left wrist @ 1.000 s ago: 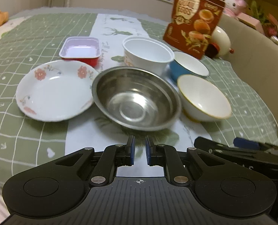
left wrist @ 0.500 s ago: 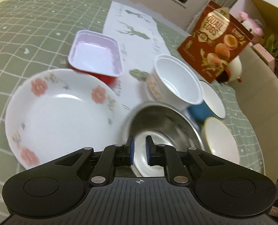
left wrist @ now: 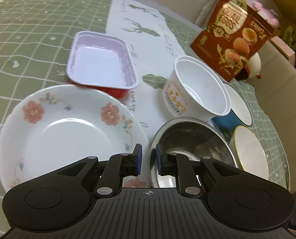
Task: Organize plates and bowls
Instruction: 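Grasp the stainless steel bowl rim with the right gripper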
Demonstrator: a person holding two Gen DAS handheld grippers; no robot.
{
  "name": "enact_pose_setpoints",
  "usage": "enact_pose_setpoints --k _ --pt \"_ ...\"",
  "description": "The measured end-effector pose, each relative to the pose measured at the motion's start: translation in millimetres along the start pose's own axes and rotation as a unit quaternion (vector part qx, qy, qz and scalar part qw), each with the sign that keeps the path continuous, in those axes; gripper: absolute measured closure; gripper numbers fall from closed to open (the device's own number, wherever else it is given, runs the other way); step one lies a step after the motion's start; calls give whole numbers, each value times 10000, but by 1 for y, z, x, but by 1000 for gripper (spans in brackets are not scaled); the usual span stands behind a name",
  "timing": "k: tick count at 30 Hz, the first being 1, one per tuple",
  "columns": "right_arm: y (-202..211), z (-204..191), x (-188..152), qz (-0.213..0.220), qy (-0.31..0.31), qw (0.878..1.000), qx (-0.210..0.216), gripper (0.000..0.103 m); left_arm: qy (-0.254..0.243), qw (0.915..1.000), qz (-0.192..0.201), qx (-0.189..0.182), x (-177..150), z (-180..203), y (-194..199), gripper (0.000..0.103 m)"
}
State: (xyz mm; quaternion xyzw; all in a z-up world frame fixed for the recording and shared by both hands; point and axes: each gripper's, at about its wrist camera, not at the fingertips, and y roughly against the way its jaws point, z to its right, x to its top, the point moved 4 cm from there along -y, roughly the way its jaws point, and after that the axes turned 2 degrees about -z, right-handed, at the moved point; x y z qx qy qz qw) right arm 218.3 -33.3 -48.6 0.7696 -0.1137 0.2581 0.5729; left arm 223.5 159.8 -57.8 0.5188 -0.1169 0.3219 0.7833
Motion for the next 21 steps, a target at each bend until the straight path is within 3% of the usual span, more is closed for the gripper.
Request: enact_pose_setpoints --k 3,6,8,11,17,21 --pt "-4 -3 -1 -96 -90 9998 163 31 -12 9998 -201 8 0 0 -15 84" --pt "-7 -3 -3 -108 -129 9997 153 37 -75 9999 -107 51 1 2 -17 81" --pt "-5 -3 -4 -63 -119 9998 174 38 -138 9997 -23 -191 1 8 -10 78" --pt "3 -8 -3 74 58 10000 5 38 -331 9992 79 -216 -1 13 -2 78" --pt "30 -29 4 480 462 9978 -48 38 -51 9971 539 -538 1 2 43 78" --pt "31 -57 12 461 779 9957 217 38 132 9955 865 -361 1 -21 74 78"
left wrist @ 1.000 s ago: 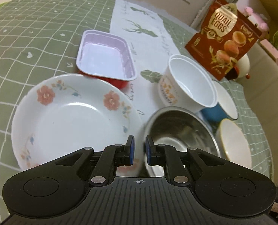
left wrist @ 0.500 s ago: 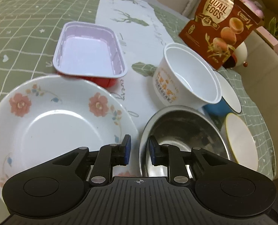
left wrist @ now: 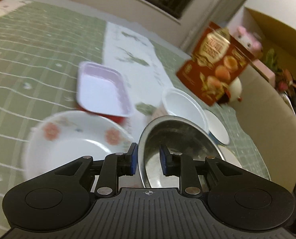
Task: Organize plates and bowls
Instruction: 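Grasp the stainless steel bowl rim with the right gripper, then lower the steel bowl onto the white floral plate and open the right gripper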
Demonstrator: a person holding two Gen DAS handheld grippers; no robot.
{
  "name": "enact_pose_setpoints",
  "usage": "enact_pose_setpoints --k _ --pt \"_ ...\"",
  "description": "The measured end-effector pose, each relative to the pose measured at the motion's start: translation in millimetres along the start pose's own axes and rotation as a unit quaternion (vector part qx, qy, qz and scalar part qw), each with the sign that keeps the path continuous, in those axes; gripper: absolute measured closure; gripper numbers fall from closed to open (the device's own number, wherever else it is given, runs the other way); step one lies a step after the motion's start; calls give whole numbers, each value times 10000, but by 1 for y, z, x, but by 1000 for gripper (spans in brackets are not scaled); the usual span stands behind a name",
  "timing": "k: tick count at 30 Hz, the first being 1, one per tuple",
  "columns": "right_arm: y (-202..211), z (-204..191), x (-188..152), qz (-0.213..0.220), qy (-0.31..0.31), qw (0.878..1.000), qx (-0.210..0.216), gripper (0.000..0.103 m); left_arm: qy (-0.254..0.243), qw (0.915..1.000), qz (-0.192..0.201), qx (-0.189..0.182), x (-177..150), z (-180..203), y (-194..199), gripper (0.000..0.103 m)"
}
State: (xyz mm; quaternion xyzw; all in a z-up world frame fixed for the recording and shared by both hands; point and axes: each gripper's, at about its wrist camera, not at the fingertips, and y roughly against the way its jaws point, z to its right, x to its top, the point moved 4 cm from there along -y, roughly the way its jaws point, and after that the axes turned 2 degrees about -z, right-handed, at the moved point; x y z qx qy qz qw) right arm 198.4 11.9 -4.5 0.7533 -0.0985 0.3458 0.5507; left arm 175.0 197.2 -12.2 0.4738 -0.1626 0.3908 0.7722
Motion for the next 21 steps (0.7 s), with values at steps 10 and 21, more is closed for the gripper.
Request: enact_pose_setpoints --k 10,21 --pt "-50 -82 9 -425 750 9952 473 36 454 9931 213 1059 -6 -73 26 77" --pt "-61 -98 15 -608 860 9930 540 21 721 9874 469 1325 -9 -96 38 78"
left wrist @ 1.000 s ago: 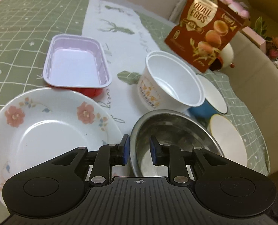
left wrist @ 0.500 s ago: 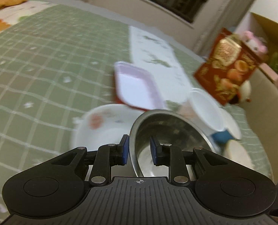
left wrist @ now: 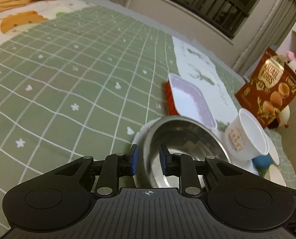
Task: Organize plates and bowls
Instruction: 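Lower the steel bowl onto the white floral plate and open the right gripper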
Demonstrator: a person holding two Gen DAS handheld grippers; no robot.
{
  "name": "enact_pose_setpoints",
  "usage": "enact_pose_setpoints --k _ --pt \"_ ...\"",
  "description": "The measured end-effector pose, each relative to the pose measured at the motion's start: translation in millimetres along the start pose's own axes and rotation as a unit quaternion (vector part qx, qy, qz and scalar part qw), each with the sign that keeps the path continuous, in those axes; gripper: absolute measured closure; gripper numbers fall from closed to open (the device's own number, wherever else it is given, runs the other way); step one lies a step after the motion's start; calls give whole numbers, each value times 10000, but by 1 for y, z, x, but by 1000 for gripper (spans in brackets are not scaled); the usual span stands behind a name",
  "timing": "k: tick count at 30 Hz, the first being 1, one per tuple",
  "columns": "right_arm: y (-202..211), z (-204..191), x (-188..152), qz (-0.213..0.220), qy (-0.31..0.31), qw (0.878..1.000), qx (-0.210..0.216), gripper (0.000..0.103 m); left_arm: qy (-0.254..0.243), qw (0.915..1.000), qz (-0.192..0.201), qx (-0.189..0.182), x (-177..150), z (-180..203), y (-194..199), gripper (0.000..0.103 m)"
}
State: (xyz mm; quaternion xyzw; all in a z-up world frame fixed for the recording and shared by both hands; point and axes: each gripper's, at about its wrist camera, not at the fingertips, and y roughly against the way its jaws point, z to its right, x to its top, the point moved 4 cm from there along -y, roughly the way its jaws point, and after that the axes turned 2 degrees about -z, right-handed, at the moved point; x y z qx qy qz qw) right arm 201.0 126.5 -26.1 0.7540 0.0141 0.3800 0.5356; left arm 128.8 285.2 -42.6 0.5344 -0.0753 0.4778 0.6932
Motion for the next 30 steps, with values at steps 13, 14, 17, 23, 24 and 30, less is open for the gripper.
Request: enact_pose_setpoints --k 13,14,17,23,24,30 --pt "87 118 -32 1308 -1142 9818 -769 15 -23 9946 1016 -198 12 46 52 78" --pt "92 129 -37 1369 -1264 9787 -861 14 -152 9941 1027 -315 11 60 53 78" --pt "111 167 -53 1567 -1575 9672 -1233 11 -553 9932 817 -611 4 102 45 78" --pt "148 244 -88 2260 -2409 9353 -1269 3 -1190 9876 -24 -1023 -32 187 5 78" --pt "149 263 -98 2222 -2684 9298 -1184 2 -1245 9866 -157 -1043 -40 198 -3 78" --pt "133 328 -154 1547 -3578 9165 -903 2 -1413 9791 -946 -1118 -82 241 -44 78"
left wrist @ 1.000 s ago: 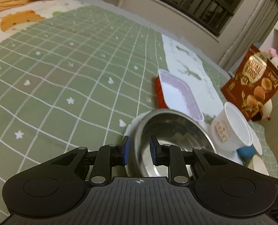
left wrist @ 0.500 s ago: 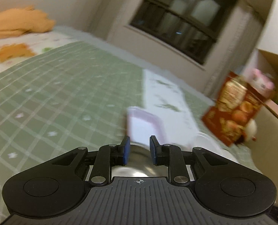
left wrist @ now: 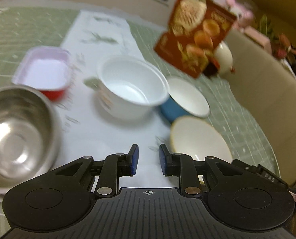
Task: Organize plates and bowls
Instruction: 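Lower the steel bowl onto the white floral plate and open the right gripper, then grasp the cream yellow-rimmed bowl rim with the right gripper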
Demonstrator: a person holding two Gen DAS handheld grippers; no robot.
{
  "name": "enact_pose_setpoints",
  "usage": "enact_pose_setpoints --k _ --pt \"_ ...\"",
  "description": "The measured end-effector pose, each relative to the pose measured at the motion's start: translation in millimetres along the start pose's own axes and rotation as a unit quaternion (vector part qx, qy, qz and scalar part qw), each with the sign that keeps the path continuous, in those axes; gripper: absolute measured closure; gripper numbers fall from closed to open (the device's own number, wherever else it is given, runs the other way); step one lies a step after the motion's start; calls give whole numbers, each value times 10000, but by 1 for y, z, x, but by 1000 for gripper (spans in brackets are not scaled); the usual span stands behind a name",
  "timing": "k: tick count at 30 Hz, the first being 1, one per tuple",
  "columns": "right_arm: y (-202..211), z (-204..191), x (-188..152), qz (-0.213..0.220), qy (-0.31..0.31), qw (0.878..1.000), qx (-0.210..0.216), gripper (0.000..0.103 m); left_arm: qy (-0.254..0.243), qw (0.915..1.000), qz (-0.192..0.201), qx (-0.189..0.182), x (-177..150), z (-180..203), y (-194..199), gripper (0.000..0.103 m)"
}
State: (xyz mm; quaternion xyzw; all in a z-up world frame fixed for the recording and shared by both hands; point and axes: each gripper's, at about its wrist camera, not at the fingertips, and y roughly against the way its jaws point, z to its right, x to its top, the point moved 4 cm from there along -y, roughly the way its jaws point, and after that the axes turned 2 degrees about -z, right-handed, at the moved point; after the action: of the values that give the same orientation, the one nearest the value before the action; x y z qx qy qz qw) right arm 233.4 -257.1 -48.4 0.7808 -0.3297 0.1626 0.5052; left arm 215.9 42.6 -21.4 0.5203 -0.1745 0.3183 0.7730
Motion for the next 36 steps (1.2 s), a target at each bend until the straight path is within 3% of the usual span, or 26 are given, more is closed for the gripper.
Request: enact_pose_setpoints --k 3,7,11,23,27,29,31,36 --pt "-5 27 -4 -196 -190 9996 68 1 -121 9998 -125 69 -3 14 -15 78" --pt "-8 35 -11 -310 -207 9990 245 0 -150 9997 -90 181 -3 21 -20 78" --pt "-14 43 -12 -411 -412 9959 686 0 -112 9995 -93 265 -2 21 -24 78" --pt "-15 27 -25 -173 124 9972 712 0 -11 9999 -58 130 -3 28 -33 78" --pt "-13 21 -21 -386 578 9949 733 0 93 9998 47 169 -3 27 -32 78" --pt "-10 17 -16 -438 853 9931 676 2 119 9997 100 179 -1 28 -31 78" --pt "2 11 -7 -140 1170 9918 492 3 122 9997 142 179 0 29 -31 78" --pt "13 -5 17 378 2114 9761 -345 3 170 9998 6 113 3 33 -45 78"
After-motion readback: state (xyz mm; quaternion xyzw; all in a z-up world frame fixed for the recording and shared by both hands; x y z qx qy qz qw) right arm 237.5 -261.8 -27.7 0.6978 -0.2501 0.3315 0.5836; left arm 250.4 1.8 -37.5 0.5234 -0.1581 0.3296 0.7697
